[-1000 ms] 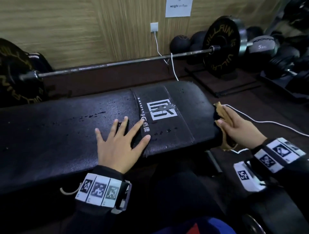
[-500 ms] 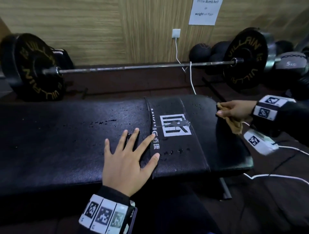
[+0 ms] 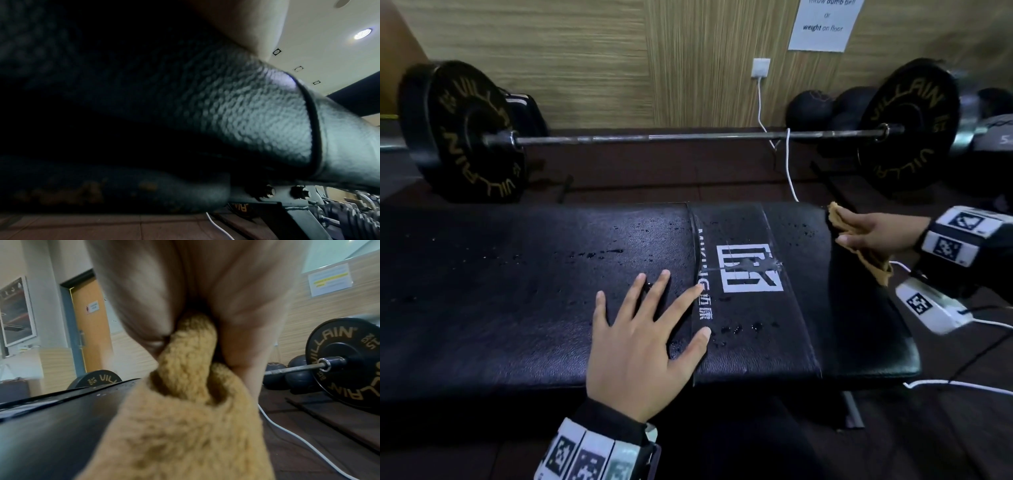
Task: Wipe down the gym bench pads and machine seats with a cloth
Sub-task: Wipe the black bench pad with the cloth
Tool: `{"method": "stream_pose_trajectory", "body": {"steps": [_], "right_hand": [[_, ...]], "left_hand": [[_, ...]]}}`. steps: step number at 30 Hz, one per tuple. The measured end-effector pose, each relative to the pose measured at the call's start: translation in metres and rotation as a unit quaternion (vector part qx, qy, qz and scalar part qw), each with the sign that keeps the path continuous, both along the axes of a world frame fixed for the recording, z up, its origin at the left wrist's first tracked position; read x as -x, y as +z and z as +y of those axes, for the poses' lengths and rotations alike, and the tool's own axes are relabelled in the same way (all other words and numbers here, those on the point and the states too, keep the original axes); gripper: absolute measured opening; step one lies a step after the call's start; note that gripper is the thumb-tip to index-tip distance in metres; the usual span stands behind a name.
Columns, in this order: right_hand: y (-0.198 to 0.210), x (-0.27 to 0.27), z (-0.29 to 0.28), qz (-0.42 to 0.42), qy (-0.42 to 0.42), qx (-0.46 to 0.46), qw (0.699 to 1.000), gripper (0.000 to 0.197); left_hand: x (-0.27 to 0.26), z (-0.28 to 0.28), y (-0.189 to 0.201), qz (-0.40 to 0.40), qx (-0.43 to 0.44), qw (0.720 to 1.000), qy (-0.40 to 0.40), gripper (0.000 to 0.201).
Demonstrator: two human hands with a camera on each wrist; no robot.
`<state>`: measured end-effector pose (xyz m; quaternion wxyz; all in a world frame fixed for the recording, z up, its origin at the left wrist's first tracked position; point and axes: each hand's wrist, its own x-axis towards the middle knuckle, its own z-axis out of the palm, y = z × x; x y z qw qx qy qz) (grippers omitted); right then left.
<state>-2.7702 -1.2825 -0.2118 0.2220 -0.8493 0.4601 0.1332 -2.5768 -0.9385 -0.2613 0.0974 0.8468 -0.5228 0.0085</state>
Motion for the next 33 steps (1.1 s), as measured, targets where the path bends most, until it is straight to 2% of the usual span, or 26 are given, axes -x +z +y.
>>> {"method": "stream_pose_trajectory", "body": {"steps": [5,8,12,15,18,20,23,25,28,30,33], "right_hand": [[0.006,-0.05,-0.02,0.012,-0.002,0.063,0.998,0.061],[0.007,-0.089,-0.014,0.018,0.054,0.081,0.995,0.06],[0.007,-0.122,0.02,0.006,0.162,0.013,0.987,0.064],[0.004,-0.104,0.048,-0.019,0.266,-0.051,0.962,0.065],[0.001,-0.057,0.055,0.002,0.345,-0.107,0.933,0.067],[0.006,-0.03,0.047,0.016,0.339,-0.129,0.932,0.066],[0.015,-0.017,0.025,0.012,0.279,-0.126,0.952,0.067],[0.018,-0.028,0.012,0.007,0.229,-0.106,0.968,0.07],[0.019,-0.06,-0.002,0.021,0.174,-0.023,0.984,0.067],[0.021,-0.087,-0.001,0.047,0.17,0.015,0.984,0.063],[0.023,-0.119,0.018,0.055,0.209,0.011,0.976,0.062]], "left_hand": [[0.001,0.0,0.001,0.005,-0.001,1.0,0.002,0.055],[0.001,0.001,0.002,0.006,0.002,1.0,0.003,0.055],[0.001,0.002,0.001,0.008,0.008,1.0,0.004,0.055],[0.0,0.002,0.0,0.008,0.008,1.0,0.002,0.055],[0.0,0.001,-0.001,0.011,0.01,1.0,-0.001,0.055],[-0.001,0.001,-0.001,0.011,0.011,1.0,-0.003,0.054],[-0.001,0.001,-0.001,0.015,0.013,1.0,-0.003,0.055],[-0.001,0.0,-0.001,0.017,0.011,1.0,-0.003,0.055],[-0.001,0.0,0.0,0.019,0.009,1.0,-0.002,0.055],[0.0,0.001,0.001,0.018,0.006,1.0,0.001,0.055],[0.0,0.002,0.001,0.017,0.006,1.0,0.002,0.055]]}}
